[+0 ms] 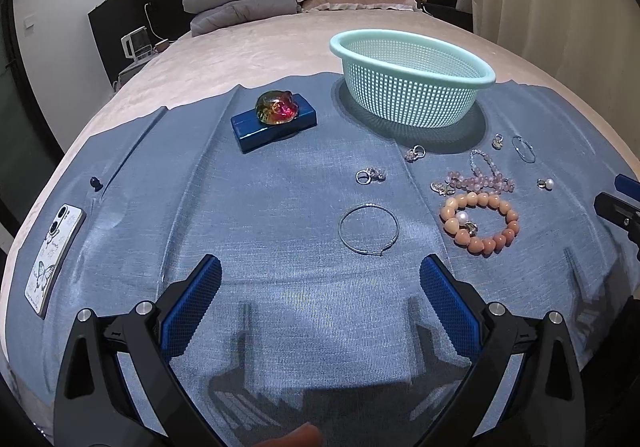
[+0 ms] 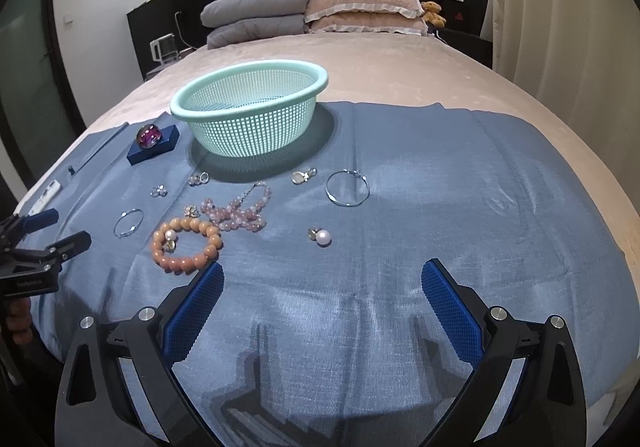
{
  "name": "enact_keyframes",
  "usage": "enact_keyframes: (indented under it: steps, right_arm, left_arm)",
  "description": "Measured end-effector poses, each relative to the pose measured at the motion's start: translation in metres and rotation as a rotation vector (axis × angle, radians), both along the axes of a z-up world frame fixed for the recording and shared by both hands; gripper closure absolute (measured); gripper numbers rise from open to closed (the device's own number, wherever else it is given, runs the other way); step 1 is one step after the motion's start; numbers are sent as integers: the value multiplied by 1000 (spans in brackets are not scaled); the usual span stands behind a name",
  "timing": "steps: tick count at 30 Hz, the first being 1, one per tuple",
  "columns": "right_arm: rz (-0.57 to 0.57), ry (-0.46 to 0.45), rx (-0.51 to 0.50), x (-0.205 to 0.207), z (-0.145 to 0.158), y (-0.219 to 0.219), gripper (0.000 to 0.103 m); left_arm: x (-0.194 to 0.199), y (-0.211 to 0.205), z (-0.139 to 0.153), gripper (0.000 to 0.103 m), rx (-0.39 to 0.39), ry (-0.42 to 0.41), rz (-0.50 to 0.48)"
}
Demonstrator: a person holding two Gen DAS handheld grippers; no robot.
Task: Organize jewelry
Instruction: 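Move the left tool toward the large silver hoop on the cloth, then close the left tool on the large silver hoop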
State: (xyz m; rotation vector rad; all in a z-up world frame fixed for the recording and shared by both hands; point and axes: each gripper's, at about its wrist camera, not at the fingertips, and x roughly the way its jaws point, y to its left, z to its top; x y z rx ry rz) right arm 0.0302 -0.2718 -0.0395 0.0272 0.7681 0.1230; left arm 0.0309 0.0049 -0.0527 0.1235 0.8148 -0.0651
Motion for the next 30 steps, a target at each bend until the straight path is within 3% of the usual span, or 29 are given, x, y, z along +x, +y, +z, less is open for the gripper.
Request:
enact_keyframes:
  steps: [16,24,30]
  right_arm:
    - [-25,20,-13,65,-17,-4,8]
    - [-6,61,-24,104,-35,-2,8]
    - [-12,120,0,124,-51,-6,10]
  left_arm:
    - [48,-6,-25,6,15,53,-42]
    - [62,-3,-38,4,-35,63,-81]
    - [64,-5,-42,4,-16,61,-98]
